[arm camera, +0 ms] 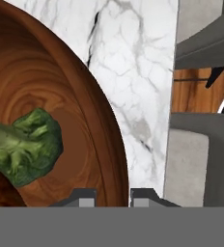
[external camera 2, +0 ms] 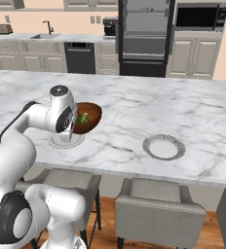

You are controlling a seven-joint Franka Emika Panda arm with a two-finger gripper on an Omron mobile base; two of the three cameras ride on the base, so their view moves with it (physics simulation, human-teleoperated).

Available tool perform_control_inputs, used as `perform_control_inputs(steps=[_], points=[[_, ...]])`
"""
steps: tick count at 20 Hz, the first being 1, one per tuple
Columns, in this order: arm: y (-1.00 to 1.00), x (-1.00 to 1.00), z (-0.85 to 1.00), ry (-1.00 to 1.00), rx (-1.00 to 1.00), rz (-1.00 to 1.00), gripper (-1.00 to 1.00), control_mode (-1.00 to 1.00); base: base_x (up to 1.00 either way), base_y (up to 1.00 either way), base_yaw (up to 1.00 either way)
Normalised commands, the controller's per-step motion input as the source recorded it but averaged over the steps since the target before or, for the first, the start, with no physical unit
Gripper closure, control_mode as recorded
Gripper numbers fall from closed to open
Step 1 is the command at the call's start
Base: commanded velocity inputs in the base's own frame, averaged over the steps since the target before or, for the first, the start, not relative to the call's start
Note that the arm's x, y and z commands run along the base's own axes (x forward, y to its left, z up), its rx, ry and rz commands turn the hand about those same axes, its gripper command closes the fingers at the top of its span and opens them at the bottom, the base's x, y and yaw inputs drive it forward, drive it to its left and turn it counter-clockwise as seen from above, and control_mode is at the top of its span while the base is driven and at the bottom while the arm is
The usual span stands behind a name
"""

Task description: Pick the chicken drumstick and broccoli from their plates and place them in the bowl. Then put the bowl in the fridge.

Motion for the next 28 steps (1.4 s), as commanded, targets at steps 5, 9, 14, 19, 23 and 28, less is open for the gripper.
perform_control_inputs(steps=[5, 9, 14, 19, 23, 28], points=[[0.0, 0.0, 0.0, 0.0, 0.0, 0.08, 1.0, -1.0, 0.0, 0.0, 0.0], [0.0, 0.0, 0.0, 0.0, 0.0, 0.0, 1.0, -1.0, 0.0, 0.0, 0.0], [0.0, 0.0, 0.0, 0.0, 0.0, 0.0, 1.0, -1.0, 0.0, 0.0, 0.0], [0.0, 0.0, 0.0, 0.0, 0.0, 0.0, 1.0, 1.0, 0.0, 0.0, 0.0], [0.0, 0.0, 0.0, 0.0, 0.0, 0.0, 1.0, 1.0, -0.08, 0.0, 0.01], [0.0, 0.0, 0.0, 0.0, 0.0, 0.0, 1.0, 1.0, -0.65, -0.21, 0.0]])
